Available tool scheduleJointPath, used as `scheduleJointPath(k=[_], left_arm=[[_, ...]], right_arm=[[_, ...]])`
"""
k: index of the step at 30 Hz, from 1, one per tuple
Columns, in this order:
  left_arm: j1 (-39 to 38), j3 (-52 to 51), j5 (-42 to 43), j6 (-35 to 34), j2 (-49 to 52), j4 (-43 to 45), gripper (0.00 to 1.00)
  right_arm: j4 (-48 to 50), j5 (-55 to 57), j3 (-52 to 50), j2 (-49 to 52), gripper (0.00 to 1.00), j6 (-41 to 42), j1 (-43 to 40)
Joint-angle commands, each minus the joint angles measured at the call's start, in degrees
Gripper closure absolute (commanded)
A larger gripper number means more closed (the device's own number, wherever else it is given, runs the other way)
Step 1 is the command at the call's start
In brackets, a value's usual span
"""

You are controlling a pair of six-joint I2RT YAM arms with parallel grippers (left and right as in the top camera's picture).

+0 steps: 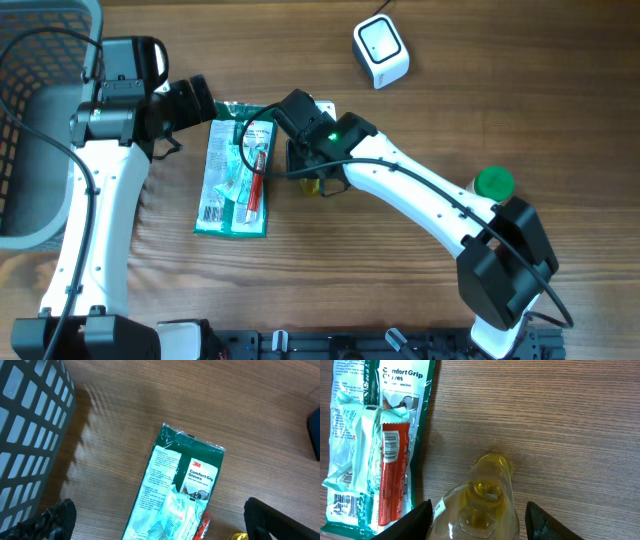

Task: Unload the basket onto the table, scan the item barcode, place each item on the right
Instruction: 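Lower the right gripper and close it on the soap bottle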

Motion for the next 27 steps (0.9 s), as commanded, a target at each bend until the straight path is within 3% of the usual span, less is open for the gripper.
scheduleJointPath(k=[1, 19, 22, 27], left_arm=[[0.2, 0.8, 0.2, -0.5, -0.4, 0.1, 0.00], [0.2, 0.8, 0.2, -0.5, -0.4, 0.2, 0.00], [0.2, 0.8, 0.2, -0.5, -0.4, 0.2, 0.00], [0.2, 0.8, 0.2, -0.5, -0.4, 0.2, 0.00]], right_arm=[[-0.1, -0.2, -0.5, 1.1, 0.41, -0.6, 0.2], [-2.0, 0.9, -0.5, 1.0, 0.57, -2.3, 0.0], [-2.3, 1.0, -0.5, -0.1, 0.67, -3.5, 0.0], [-3.7, 1.1, -0.5, -2.4, 0.68, -3.6, 0.0]])
